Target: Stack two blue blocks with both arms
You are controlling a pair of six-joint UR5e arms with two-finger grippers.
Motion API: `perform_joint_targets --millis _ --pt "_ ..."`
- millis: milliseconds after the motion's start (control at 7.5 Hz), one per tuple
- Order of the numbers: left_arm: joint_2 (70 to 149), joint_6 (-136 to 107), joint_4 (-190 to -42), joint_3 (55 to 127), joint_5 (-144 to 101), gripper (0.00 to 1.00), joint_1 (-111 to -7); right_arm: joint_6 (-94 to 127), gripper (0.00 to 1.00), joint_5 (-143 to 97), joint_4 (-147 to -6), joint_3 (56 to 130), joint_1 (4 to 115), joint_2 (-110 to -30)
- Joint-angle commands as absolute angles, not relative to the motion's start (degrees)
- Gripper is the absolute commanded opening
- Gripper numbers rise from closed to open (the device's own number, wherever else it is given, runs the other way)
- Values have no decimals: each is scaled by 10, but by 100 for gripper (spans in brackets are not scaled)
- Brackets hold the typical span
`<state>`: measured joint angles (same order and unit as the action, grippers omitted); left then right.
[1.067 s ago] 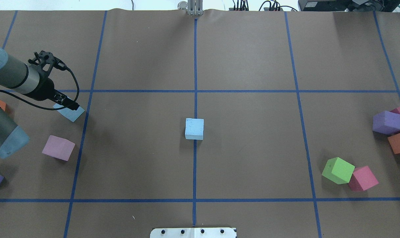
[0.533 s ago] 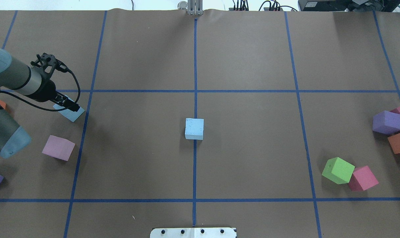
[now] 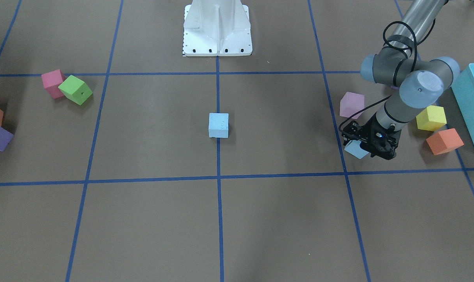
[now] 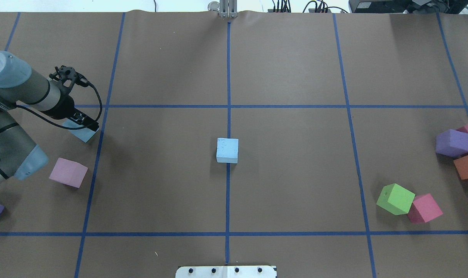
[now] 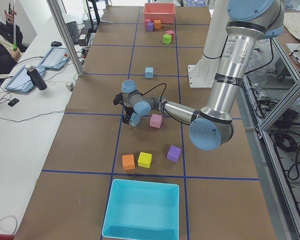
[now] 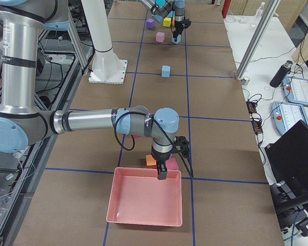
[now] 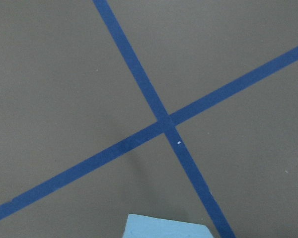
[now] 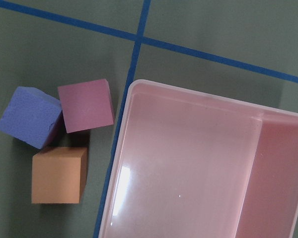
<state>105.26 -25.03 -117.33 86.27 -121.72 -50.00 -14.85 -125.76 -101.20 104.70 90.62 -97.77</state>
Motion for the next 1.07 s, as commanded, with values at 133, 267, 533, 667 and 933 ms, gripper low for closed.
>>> perform_joint_targets --millis 133,267,533,667,933 --pt "1052 -251 -1172 862 -1219 78 -497 -149 100 -1258 -1012 1046 906 -977" --pt "1051 -251 -1172 866 -1220 61 -497 -148 100 -1259 -1012 1046 906 -977" --pt "1055 -252 -1165 879 -1255 25 -497 -148 100 -1259 -1013 1046 906 -977" --pt "1065 -265 -1155 895 -1272 22 -497 -148 100 -1260 -1013 1046 906 -977" --pt "1129 -412 -1139 901 -1267 23 -490 -148 100 -1260 -1013 1045 906 -978"
